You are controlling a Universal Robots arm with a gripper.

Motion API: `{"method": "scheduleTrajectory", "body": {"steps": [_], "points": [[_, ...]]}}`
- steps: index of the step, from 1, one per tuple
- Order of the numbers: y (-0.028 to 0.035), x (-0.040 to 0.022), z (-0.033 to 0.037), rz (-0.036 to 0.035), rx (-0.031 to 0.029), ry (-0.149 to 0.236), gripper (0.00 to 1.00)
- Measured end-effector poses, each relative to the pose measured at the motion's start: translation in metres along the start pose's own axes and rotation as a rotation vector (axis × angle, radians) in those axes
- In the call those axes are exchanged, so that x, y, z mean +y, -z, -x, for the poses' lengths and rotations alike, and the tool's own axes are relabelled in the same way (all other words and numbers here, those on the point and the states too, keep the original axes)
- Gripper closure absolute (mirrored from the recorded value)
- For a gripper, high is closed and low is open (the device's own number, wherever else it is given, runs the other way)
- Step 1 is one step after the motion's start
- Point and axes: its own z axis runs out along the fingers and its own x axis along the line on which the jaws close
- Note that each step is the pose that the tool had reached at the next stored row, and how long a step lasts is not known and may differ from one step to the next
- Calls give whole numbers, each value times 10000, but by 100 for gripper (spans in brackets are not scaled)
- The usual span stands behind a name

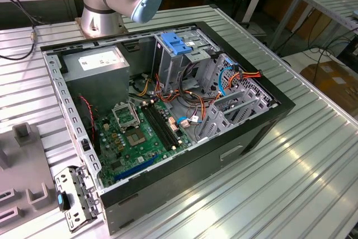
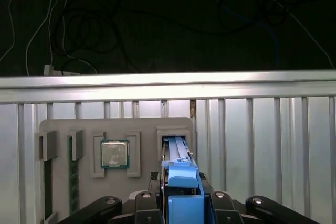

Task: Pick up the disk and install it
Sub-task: 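Pick up the disk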

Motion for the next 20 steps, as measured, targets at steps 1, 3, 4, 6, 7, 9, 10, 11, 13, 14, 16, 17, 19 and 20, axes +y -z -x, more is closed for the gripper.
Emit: {"method": "scheduleTrajectory", "body": {"steps": [1, 3, 4, 6, 7, 9, 10, 11, 13, 14, 16, 17, 19, 20], "points": [[31, 1, 0, 0, 0, 0, 63], [78, 2, 1, 0, 1, 1, 63], [104, 3, 1, 0, 2, 0, 63], [141, 4, 2, 0, 2, 0, 63], [159, 5, 2, 0, 1, 0, 63], [193, 6, 2, 0, 4, 1, 63], [210, 6, 3, 0, 7, 1, 63], [227, 7, 3, 0, 10, 1, 63], [262, 8, 3, -1, 17, 0, 63], [278, 8, 4, 0, 22, 0, 63], [320, 10, 5, -2, 67, -2, 63], [332, 10, 5, -3, 92, -3, 63], [339, 10, 4, -7, 129, -3, 63], [339, 10, 4, -6, 131, -3, 63]]}}
